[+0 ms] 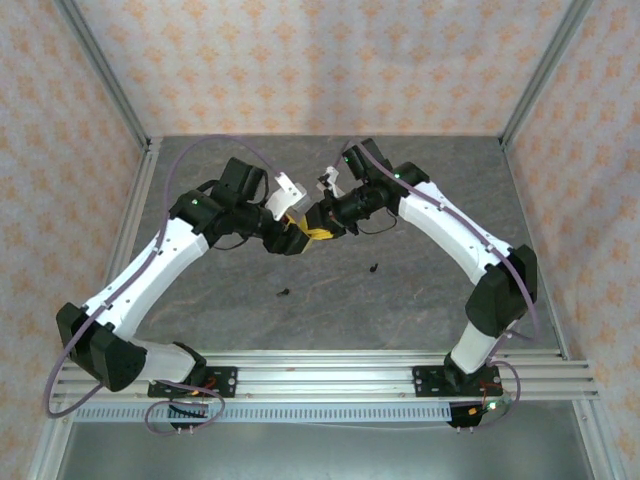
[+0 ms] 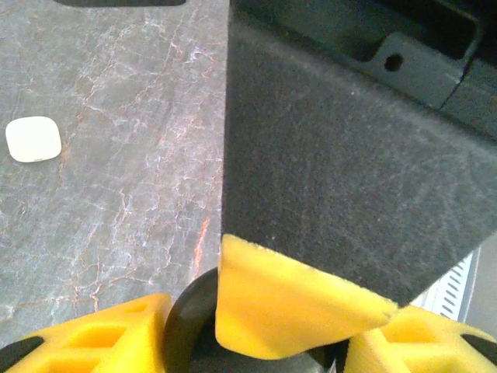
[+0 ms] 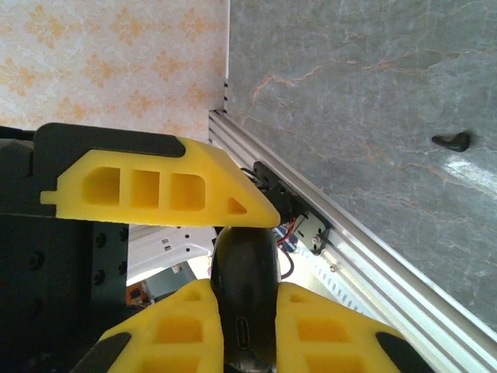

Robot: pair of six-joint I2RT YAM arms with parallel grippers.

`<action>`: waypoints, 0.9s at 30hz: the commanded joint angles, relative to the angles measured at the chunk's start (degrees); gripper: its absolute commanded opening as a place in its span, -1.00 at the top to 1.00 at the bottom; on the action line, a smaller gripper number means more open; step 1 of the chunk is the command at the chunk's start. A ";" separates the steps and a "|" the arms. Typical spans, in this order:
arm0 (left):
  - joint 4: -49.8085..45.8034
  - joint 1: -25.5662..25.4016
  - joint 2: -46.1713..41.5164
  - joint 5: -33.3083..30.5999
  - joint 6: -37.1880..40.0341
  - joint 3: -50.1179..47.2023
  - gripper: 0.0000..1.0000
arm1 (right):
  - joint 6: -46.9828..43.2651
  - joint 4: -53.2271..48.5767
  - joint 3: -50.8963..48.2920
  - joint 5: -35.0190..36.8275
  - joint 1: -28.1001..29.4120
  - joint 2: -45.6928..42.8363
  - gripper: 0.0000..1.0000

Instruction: Insert wireless bluetooth earbuds into charging case

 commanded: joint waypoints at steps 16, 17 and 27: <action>16.37 10.47 -10.24 -9.11 -41.58 -2.39 -0.50 | 27.50 43.14 -18.63 13.15 0.58 -11.07 0.98; 19.21 10.95 -11.32 -8.72 -46.70 -4.75 -0.49 | 28.66 45.37 -19.47 14.31 0.58 -11.55 0.98; 51.69 11.27 -20.91 -7.68 -76.37 -25.92 -0.39 | 33.10 54.26 -20.03 19.26 0.57 -13.01 0.99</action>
